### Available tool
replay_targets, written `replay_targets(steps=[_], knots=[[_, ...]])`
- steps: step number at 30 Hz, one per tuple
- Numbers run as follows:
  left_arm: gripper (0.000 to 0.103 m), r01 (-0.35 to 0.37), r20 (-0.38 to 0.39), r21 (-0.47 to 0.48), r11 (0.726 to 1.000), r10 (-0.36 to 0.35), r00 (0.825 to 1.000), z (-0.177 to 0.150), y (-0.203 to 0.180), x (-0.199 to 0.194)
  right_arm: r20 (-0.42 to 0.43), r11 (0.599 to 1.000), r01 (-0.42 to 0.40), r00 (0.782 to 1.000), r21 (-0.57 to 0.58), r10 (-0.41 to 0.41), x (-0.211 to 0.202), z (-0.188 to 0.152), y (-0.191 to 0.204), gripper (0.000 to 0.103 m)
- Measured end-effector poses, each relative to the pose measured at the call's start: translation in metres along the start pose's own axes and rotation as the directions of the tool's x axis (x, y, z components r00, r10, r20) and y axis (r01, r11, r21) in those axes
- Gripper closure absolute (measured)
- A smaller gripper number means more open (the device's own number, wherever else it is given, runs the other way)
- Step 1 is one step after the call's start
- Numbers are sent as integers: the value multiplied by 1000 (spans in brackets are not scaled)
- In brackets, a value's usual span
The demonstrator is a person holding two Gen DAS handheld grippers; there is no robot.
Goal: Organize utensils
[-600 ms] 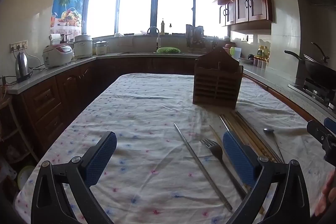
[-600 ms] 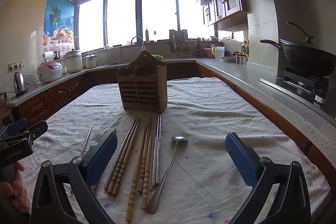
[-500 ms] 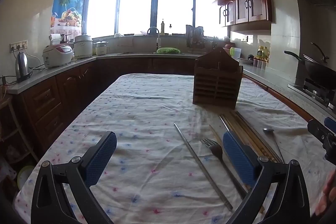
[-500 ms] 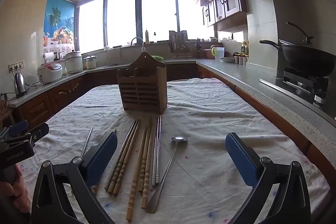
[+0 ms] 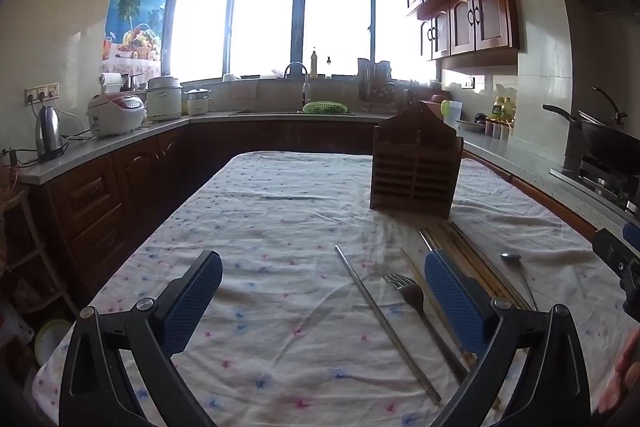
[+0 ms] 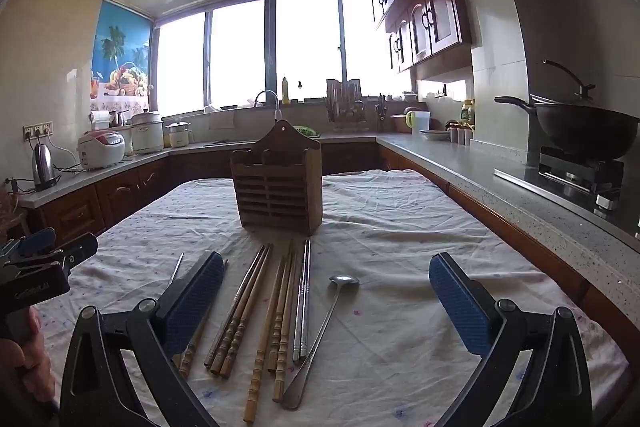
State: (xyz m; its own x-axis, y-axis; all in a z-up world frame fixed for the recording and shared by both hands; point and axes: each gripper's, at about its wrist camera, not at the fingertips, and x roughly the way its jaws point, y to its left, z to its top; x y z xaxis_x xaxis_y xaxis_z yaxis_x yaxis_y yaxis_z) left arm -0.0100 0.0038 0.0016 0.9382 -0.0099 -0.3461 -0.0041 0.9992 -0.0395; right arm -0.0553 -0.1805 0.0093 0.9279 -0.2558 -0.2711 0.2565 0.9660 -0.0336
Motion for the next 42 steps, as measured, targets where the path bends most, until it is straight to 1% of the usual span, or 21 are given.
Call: replay_targets(steps=[9, 19, 20, 40, 42], knots=[[1, -8, 25, 8, 1000, 8, 1000, 1, -1, -5, 29, 1000, -7, 1000, -4, 7, -3, -1, 1, 0], [1, -2, 24, 9, 1000, 2, 1000, 0, 2, 4, 22, 1000, -16, 1000, -4, 16, -2, -1, 2, 0], [1, -2, 29, 9, 1000, 2, 1000, 2, 0, -5, 21, 1000, -16, 1000, -4, 16, -1, -1, 2, 0], [1, 0, 27, 12, 1000, 0, 1000, 5, -2, 3, 8, 1000, -26, 1000, 1, 25, 3, -3, 3, 0], [1, 0, 30, 9, 1000, 0, 1000, 1, -1, -4, 9, 1000, -27, 1000, 2, 27, 3, -4, 2, 0]])
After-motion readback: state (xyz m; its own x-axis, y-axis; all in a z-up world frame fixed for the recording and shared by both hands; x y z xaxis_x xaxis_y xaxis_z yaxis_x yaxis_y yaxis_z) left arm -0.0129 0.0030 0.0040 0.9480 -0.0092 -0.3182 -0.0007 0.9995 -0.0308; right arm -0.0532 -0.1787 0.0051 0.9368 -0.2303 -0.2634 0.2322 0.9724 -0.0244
